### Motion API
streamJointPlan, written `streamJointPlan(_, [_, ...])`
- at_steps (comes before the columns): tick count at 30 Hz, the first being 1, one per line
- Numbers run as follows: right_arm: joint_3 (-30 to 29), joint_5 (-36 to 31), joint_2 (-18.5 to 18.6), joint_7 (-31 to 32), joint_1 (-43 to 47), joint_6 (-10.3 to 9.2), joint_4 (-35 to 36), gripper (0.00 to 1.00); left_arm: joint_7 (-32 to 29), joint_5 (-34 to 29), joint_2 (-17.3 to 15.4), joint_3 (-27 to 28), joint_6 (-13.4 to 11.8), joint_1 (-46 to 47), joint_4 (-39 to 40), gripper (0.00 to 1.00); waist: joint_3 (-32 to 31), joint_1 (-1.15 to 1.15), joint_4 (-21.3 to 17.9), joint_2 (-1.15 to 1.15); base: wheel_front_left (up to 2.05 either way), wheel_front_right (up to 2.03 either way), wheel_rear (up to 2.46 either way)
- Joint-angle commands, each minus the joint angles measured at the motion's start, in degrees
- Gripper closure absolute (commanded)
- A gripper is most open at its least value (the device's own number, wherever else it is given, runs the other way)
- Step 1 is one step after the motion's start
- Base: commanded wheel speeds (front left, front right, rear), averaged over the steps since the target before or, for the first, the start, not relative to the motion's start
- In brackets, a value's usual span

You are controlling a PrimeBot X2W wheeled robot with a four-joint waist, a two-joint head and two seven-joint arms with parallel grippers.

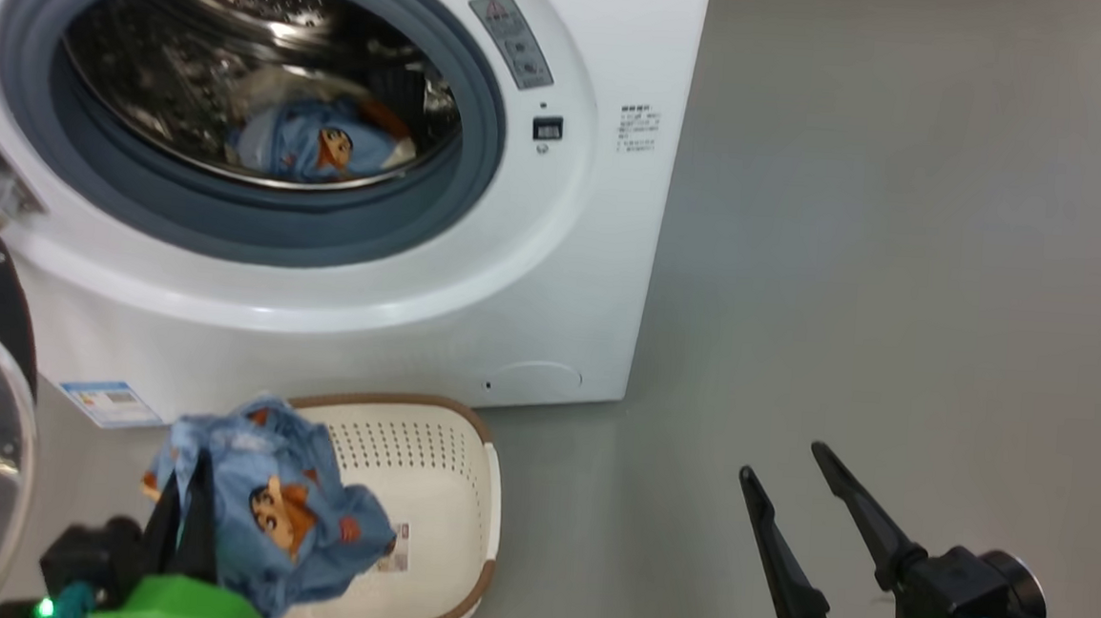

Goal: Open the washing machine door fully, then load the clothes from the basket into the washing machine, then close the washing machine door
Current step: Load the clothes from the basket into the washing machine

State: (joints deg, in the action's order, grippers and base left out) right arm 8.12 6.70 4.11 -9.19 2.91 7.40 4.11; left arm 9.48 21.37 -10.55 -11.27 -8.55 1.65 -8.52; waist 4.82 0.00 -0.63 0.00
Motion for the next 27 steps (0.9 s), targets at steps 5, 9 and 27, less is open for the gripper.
streamJointPlan(5, [2.3, -0.2, 0.4, -0.7, -4.9, 0.09, 2.1, 0.0, 1.5, 0.9, -0.4, 1.9, 2.0, 11.7, -6.9, 1.0, 7.1, 0.0, -1.8, 0.0, 0.0, 0.0, 0.0])
streamJointPlan(9, [3.0, -0.1, 0.3, -1.3, -7.0, 0.09, 2.0, 0.0, 1.5, 1.4, -0.8, 2.2, 3.3, 18.9, -12.7, 1.0, 11.2, 0.0, -3.1, 0.0, 0.0, 0.0, 0.0])
streamJointPlan(27, [5.9, 2.1, -1.1, -5.5, -16.9, 0.09, -1.6, 0.0, -11.2, 5.7, -9.6, 4.6, 10.7, 52.0, -29.2, 1.0, 28.7, 0.0, -11.6, 0.0, 0.0, 0.0, 0.0])
